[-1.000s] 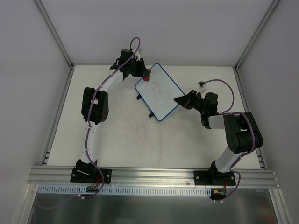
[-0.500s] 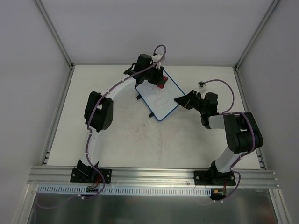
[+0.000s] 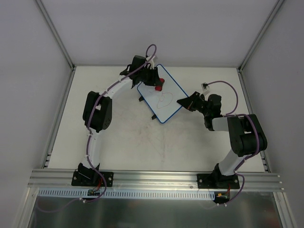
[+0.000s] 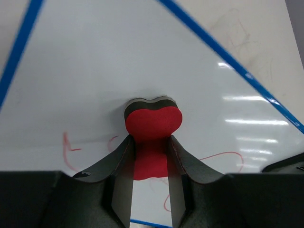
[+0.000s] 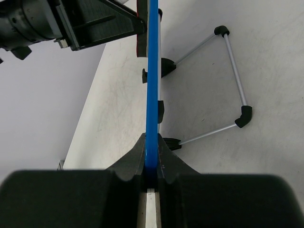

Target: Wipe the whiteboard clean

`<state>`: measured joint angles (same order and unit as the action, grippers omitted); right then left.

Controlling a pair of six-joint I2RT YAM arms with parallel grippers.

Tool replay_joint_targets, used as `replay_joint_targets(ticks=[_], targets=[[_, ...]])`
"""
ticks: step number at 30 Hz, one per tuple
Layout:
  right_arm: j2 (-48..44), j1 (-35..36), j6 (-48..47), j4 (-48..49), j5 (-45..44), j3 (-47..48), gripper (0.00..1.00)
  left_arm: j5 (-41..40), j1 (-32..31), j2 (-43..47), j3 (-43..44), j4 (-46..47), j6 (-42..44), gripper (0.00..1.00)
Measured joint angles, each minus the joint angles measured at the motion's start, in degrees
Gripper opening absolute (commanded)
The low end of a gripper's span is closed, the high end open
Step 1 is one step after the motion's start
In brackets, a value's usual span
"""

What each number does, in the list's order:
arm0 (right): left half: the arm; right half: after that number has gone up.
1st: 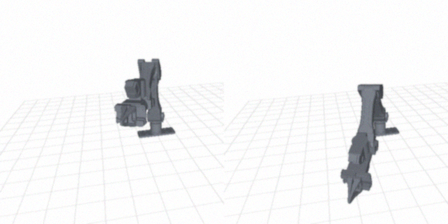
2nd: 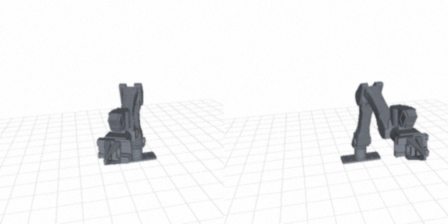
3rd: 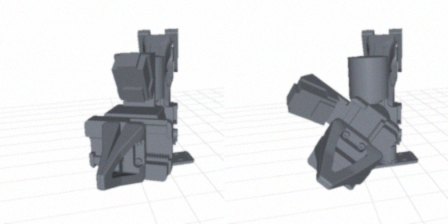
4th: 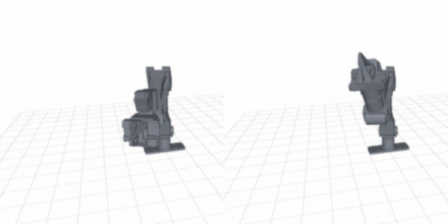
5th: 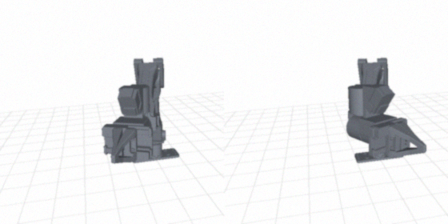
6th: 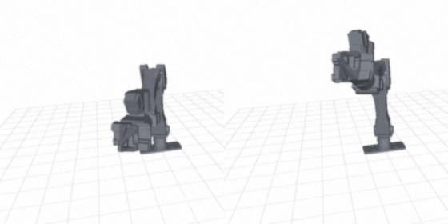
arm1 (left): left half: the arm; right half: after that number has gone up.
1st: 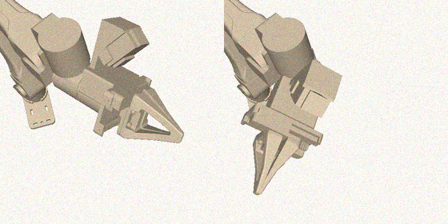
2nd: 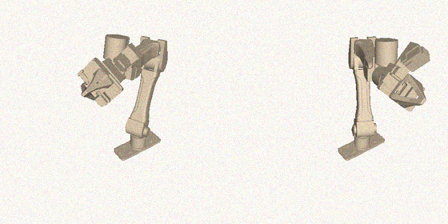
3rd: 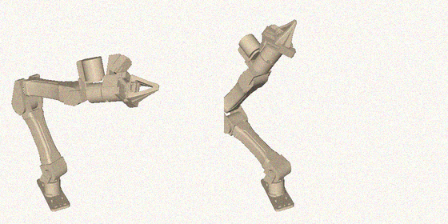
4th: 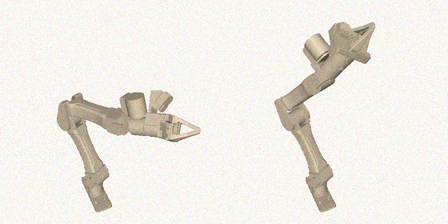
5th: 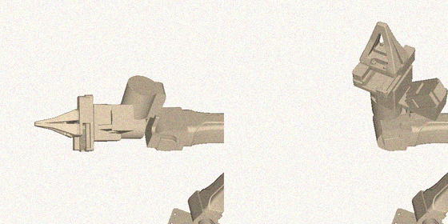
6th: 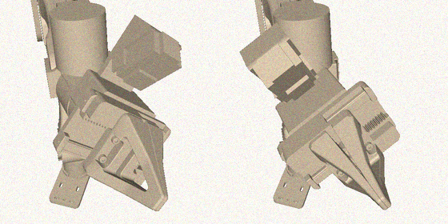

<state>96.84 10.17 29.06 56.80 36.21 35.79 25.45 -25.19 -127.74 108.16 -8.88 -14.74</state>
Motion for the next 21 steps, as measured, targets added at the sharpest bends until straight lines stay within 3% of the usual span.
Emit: replay_joint_targets(ticks=[8,21], targets=[[0.00,0.00,0.00,0.04,0.04,0.00,0.00,1.01,7.72,-1.68,-3.34,-0.59,-9.51,0.00],[0.00,0.00,0.00,0.07,0.13,0.00,0.00,0.42,7.89,-1.73,-4.07,-0.42,-11.43,0.00]])
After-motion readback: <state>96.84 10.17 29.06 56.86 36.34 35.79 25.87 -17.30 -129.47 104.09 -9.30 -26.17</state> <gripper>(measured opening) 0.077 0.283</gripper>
